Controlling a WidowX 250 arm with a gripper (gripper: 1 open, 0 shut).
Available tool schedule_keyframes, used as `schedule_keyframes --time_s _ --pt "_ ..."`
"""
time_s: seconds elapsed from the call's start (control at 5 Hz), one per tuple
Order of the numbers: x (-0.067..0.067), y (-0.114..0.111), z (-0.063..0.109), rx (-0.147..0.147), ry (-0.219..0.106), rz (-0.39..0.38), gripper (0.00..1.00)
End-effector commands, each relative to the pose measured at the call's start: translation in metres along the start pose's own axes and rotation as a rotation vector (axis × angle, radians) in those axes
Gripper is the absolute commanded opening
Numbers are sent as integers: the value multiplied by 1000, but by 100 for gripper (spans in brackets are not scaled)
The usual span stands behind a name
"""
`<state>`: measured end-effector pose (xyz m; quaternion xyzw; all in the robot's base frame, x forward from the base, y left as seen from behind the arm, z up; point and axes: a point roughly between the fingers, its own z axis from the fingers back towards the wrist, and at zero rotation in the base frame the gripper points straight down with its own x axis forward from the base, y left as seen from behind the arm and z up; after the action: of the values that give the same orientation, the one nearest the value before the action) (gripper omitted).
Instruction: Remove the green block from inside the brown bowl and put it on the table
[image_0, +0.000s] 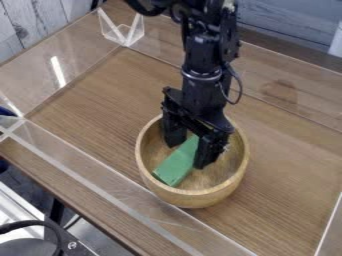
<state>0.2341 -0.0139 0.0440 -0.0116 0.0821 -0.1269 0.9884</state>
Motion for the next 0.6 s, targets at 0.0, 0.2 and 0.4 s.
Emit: schedule_keyframes --time_s 0.0,0.2,0.4 --pt "7 1 4 12 -30 -5 100" --pt "8 2 1 13 -25 -5 100" --pt "9 3 -3 13 -20 -4 100"
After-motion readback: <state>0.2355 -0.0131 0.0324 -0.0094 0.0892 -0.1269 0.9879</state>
